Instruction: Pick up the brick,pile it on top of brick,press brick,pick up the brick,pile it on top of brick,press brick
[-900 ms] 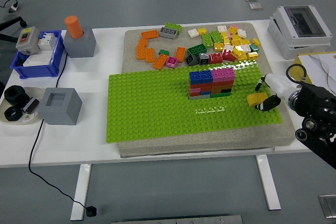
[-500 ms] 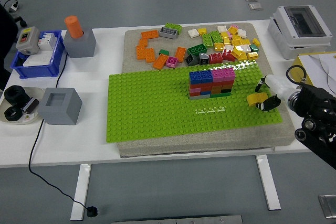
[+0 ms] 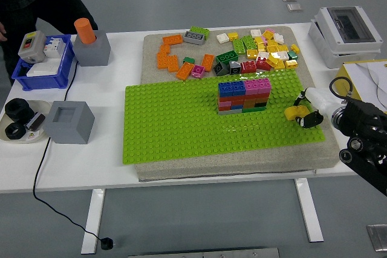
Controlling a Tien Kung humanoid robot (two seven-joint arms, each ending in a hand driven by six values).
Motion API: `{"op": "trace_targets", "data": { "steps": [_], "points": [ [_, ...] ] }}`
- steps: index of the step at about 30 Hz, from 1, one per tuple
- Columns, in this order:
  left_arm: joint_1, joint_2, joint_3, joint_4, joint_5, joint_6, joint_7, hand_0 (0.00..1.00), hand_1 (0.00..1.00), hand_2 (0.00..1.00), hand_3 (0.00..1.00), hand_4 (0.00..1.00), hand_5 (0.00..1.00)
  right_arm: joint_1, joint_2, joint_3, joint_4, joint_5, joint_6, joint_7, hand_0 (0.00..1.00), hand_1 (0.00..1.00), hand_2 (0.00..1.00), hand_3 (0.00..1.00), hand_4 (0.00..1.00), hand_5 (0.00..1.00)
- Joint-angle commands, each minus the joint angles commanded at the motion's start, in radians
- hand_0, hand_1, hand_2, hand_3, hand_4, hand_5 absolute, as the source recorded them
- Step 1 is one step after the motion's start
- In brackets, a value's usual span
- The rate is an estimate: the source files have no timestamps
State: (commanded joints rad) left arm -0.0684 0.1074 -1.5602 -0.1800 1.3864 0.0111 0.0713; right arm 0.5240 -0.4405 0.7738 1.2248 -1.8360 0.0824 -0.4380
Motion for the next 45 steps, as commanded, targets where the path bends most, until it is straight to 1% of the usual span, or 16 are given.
{"op": "trace_targets", "data": {
  "steps": [11, 12, 17, 18, 22, 26, 38, 45],
  "points": [
    [-0.002, -0.001, 0.003, 0.0, -0.002, 0.0, -0.002, 0.629, 0.587, 0.553, 0.58, 0.614, 0.275, 0.006, -0.001, -0.004, 0.004, -0.002, -0.007, 0.002, 0.892, 0.82, 0.838, 0.627, 0.605, 0.115],
    [-0.002, -0.001, 0.003, 0.0, -0.003, 0.0, -0.002, 0.629, 0.587, 0.552, 0.58, 0.615, 0.276, 0.006, -0.001, -0.004, 0.003, -0.002, -0.008, 0.003, 0.893, 0.821, 0.837, 0.575, 0.605, 0.112],
    [-0.002, -0.001, 0.004, 0.0, -0.004, 0.001, -0.002, 0.629, 0.587, 0.552, 0.58, 0.615, 0.276, 0.007, -0.001, -0.008, 0.001, -0.001, -0.007, 0.002, 0.893, 0.821, 0.837, 0.575, 0.605, 0.112],
    [-0.002, -0.001, 0.004, 0.0, -0.004, 0.001, -0.002, 0.629, 0.587, 0.553, 0.58, 0.615, 0.274, 0.007, -0.001, -0.009, 0.001, -0.001, -0.007, 0.002, 0.894, 0.823, 0.839, 0.551, 0.61, 0.109],
    [-0.002, -0.002, 0.005, 0.0, -0.004, 0.001, -0.003, 0.629, 0.587, 0.553, 0.58, 0.615, 0.274, 0.006, -0.003, -0.007, 0.004, -0.003, -0.008, 0.001, 0.894, 0.823, 0.839, 0.551, 0.61, 0.109],
    [-0.002, -0.003, 0.007, 0.0, -0.005, 0.001, -0.003, 0.628, 0.587, 0.553, 0.581, 0.616, 0.276, 0.004, -0.008, 0.005, 0.018, -0.011, -0.008, -0.002, 0.894, 0.824, 0.84, 0.542, 0.613, 0.105],
    [0.001, -0.005, 0.008, 0.0, -0.006, 0.001, -0.003, 0.629, 0.587, 0.553, 0.581, 0.616, 0.279, -0.01, -0.031, 0.078, 0.087, -0.035, -0.004, -0.019, 0.895, 0.833, 0.847, 0.541, 0.619, 0.098],
    [0.005, -0.006, 0.007, 0.0, -0.006, 0.001, -0.003, 0.629, 0.587, 0.553, 0.581, 0.617, 0.28, 0.011, -0.056, 0.117, 0.155, -0.055, 0.005, -0.035, 0.898, 0.834, 0.848, 0.541, 0.623, 0.095]
  ]
}}
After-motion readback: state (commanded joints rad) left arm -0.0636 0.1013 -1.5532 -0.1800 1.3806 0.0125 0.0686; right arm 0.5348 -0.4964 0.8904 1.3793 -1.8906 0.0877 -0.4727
